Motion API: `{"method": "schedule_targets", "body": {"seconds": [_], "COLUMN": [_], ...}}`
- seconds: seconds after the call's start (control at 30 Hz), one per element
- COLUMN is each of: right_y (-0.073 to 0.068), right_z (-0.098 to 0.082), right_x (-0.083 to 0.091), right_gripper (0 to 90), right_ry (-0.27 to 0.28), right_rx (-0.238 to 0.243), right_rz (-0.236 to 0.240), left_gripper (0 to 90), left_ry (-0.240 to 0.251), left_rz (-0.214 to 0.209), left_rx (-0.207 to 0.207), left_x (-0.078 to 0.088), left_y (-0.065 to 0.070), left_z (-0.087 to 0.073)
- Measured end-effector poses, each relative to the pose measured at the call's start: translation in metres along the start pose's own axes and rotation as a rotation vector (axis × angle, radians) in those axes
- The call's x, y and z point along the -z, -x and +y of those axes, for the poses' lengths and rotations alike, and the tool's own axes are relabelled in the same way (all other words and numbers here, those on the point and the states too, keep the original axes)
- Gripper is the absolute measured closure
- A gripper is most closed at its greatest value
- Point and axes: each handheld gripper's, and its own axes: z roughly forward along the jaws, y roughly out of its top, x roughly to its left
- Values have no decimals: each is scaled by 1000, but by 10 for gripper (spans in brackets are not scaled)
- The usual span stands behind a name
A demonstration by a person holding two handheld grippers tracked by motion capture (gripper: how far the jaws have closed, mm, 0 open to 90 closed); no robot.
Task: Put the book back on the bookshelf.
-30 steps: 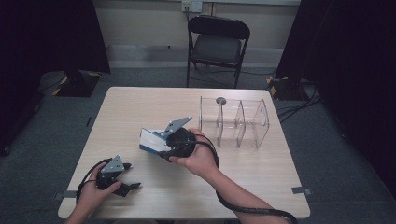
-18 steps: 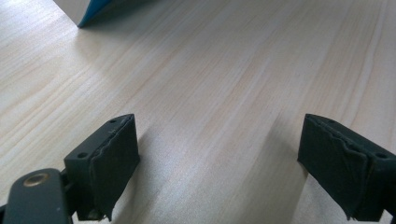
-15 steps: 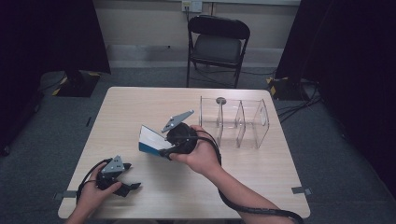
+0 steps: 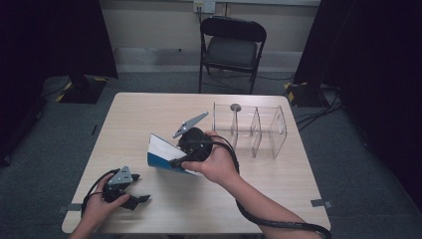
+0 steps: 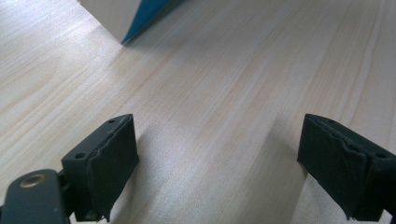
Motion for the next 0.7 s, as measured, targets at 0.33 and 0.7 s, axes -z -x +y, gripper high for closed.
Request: {"method": "schedule_targets", "body": {"seconds": [0.33, 0.7], "right_y": [-5, 5], "right_z": [3, 18], "right_x": [6, 7], "right_gripper": [617, 616], "right_ry": [-27, -88], "right_rx": [-24, -31], "right_rz": [37, 57], "left_gripper": [112, 112], "left_ry": [-7, -7], "left_rz": [-6, -7], "left_rx": [-2, -2], "left_x": [1, 1], "left_y": [0, 0], "left_z": [0, 0]}}
